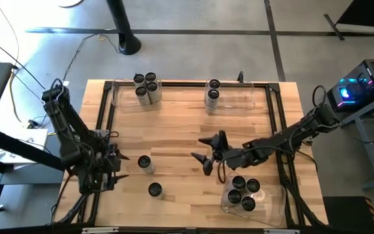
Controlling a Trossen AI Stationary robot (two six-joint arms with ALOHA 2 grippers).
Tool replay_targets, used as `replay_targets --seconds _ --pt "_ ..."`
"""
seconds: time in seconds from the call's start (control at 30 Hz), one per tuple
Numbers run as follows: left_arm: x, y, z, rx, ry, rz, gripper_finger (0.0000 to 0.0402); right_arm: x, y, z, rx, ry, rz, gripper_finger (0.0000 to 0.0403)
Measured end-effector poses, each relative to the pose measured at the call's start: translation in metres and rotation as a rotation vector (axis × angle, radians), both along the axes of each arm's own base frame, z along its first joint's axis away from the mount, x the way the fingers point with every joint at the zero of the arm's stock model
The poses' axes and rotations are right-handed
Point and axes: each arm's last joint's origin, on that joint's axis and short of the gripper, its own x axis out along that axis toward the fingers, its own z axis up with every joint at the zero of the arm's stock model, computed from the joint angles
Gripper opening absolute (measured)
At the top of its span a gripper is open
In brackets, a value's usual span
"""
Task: Sort soda cans
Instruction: Put the white-blue soda can into the top right transparent bin
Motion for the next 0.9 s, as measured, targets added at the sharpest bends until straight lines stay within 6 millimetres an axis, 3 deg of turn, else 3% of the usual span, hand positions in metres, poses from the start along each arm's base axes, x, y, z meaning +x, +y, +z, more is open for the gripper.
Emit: replay_targets --seconds 0.37,0.9 --pt "0.002 -0.007 -0.045 -0.163 -0.119 0.025 0.0316 -0.004 0.009 0.002 0.007 -0.036 -0.025 0.0325" --pt "0.003 0.005 -0.094 -0.168 -0.487 0.099 0.0316 -0.002 0.009 0.003 0.081 -0.085 -0.057 0.0325"
